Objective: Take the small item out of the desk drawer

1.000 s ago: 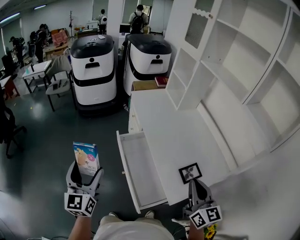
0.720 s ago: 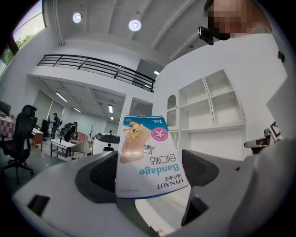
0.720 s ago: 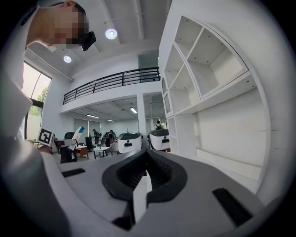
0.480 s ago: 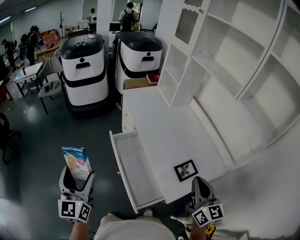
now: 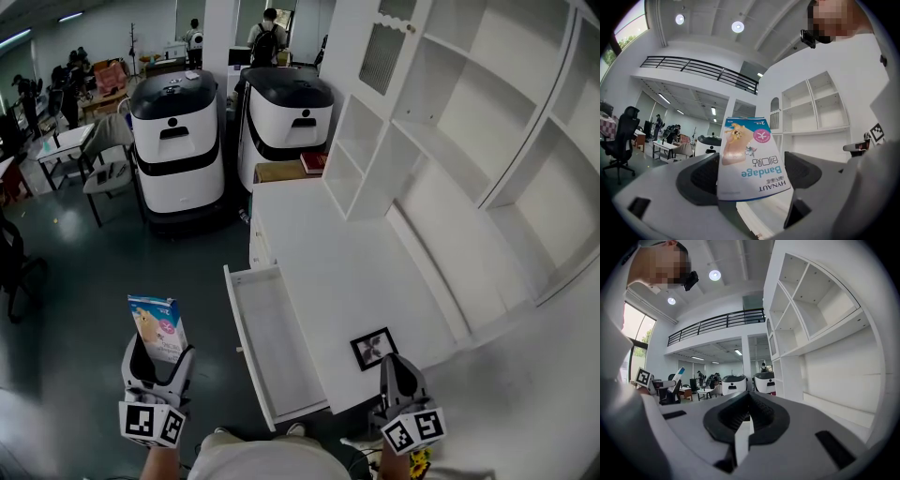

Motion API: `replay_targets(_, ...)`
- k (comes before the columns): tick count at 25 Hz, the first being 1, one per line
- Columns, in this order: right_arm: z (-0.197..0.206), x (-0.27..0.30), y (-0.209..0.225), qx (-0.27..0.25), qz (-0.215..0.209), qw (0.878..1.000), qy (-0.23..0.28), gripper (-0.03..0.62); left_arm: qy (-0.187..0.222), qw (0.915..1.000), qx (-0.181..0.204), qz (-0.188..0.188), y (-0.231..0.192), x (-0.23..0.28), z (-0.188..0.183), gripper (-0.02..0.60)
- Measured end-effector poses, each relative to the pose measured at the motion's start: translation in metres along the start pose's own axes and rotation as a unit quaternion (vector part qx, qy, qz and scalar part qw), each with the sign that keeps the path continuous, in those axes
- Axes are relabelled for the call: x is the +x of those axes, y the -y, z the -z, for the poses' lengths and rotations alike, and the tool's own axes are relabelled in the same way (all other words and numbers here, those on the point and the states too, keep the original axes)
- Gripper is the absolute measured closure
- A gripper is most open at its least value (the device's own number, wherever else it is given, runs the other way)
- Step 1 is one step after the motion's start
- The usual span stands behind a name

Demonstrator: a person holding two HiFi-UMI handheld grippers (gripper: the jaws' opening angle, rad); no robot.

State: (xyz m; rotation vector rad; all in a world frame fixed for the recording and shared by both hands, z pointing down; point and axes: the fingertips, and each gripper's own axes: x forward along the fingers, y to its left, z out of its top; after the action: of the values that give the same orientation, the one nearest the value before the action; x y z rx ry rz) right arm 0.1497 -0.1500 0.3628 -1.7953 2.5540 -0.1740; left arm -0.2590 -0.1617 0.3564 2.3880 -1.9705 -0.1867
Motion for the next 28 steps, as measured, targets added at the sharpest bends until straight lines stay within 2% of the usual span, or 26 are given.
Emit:
replay_targets(12,0.001,0.006,0.002,-0.004,-0.012,1.0,0.002,0.585,0.004,1.0,0.0,-0.003,0.009,0.002,0.003,0.14)
replay_targets(28,0.007,0.005,0.016,-0.006,-0.029,1.0,-0.007,0.585,-0.011,0.9999,-0.006,-0.01,0.033,0.006,0.019,0.141)
